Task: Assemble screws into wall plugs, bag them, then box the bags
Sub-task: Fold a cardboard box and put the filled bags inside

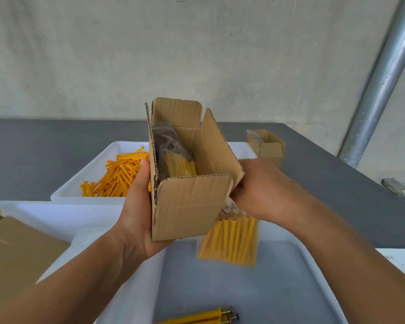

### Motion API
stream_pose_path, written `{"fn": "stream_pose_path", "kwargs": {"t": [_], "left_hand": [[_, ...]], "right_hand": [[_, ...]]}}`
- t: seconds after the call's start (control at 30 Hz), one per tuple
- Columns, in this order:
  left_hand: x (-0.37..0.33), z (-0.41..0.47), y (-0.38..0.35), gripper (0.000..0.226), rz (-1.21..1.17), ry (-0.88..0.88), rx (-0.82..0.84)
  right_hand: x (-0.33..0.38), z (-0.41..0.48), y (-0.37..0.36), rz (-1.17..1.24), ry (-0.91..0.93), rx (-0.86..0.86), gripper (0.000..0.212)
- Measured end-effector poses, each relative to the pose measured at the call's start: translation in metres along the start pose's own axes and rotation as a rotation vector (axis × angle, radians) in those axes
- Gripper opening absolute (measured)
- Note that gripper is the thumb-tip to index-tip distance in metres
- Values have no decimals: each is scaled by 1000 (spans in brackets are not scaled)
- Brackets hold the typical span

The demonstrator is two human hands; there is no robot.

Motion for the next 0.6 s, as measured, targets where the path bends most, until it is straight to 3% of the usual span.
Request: {"fn": "stream_pose_path", "kwargs": {"t": [0.13, 0.2, 0.4, 0.6], "left_hand": [[-1, -2, 2, 80, 0, 11, -32], [0, -2, 2, 81, 1, 15, -44], [-2, -5, 4, 83, -35, -46, -148], [-2, 2, 0, 74, 48, -33, -121]], "right_hand": [[-11, 4, -11, 23, 7, -48, 66], [-21, 5, -19, 36, -29, -46, 53], [-21, 6, -15, 199, 19, -200, 48], [-24, 6, -14, 205, -92, -168, 42]]}}
Point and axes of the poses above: each hand's wrist, its own z-axis towards the middle knuckle, its own y-axis out of the back of the hand, x = y × z, the point moved 3 cm from there along z, towards the middle knuckle, and after that the axes turned 5 degrees about -x, right-handed, at the moved point
